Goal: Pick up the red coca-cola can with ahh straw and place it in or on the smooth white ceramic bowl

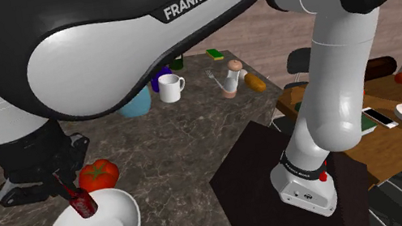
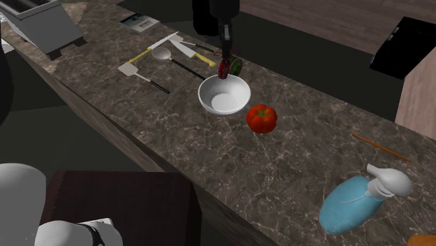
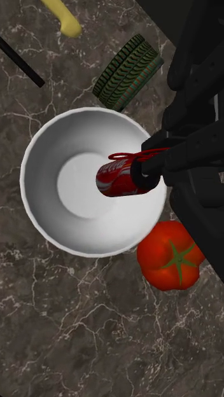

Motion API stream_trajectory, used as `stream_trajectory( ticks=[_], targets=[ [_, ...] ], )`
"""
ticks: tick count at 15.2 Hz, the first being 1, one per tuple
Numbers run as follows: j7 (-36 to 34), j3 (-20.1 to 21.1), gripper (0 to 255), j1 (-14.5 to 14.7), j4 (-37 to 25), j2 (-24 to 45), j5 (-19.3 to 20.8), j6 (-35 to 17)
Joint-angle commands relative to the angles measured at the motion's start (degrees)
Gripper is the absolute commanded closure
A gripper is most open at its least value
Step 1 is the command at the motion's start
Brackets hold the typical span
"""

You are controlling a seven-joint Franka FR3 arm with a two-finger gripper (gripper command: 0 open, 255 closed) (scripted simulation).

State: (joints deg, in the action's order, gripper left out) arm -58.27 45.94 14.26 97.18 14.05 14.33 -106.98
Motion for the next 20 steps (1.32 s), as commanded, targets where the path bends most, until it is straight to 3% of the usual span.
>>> stream_trajectory(
  ticks=[1,14,20],
  targets=[
    [-0.30,-0.16,255,0.08,0.93,0.50,0.45,-1.29],
    [-2.78,-1.39,255,0.69,7.51,3.61,3.58,-9.87],
    [-2.78,-1.39,255,0.69,7.51,3.61,3.58,-9.87]
  ],
)
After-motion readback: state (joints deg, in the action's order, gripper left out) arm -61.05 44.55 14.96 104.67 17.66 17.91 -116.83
